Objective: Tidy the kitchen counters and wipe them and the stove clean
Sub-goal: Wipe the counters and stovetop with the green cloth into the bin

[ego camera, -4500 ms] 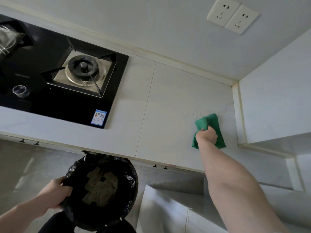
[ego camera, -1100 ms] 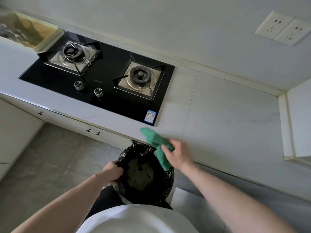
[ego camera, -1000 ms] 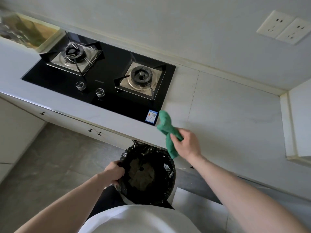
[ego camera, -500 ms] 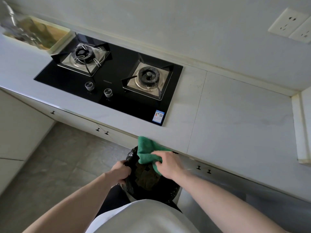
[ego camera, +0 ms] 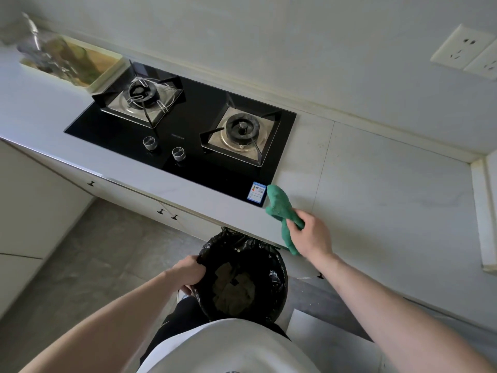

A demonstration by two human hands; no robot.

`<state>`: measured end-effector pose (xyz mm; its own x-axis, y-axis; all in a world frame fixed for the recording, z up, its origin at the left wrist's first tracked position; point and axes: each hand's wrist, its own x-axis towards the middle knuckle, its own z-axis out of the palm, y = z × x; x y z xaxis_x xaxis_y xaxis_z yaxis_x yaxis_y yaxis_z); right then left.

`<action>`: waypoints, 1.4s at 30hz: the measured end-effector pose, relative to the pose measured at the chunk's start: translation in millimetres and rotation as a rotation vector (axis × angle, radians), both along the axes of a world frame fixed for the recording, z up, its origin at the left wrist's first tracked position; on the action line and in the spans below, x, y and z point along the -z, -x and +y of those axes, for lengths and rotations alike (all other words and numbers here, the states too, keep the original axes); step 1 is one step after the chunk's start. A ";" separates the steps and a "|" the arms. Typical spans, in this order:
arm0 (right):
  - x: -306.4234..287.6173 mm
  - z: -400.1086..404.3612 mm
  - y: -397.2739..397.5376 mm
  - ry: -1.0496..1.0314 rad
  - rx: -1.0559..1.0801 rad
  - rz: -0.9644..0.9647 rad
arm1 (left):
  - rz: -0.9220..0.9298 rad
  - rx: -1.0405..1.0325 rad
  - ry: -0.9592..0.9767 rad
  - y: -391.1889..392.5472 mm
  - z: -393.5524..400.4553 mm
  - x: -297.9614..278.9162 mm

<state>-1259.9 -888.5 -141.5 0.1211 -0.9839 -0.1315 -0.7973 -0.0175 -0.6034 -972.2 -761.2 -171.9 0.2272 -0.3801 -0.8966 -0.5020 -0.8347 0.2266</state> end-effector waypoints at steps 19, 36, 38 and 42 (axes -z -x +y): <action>-10.1 -44.9 31.7 0.169 0.142 -0.129 | -0.026 -0.117 0.083 -3.6 6.5 12.5; 17.9 -230.7 88.7 0.195 0.375 0.117 | -0.080 -0.135 0.060 -6.6 -4.9 25.0; 23.1 -249.7 87.5 0.194 0.367 0.128 | -0.097 -0.125 0.065 -8.3 -5.3 27.8; 40.8 -275.9 83.7 0.137 0.350 0.177 | -0.116 -0.105 0.081 -12.1 -6.1 32.4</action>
<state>-1343.6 -1164.4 -182.3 -0.2371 -0.9714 0.0146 -0.8606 0.2031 -0.4671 -960.1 -767.3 -204.3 0.3694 -0.4184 -0.8298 -0.4392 -0.8655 0.2408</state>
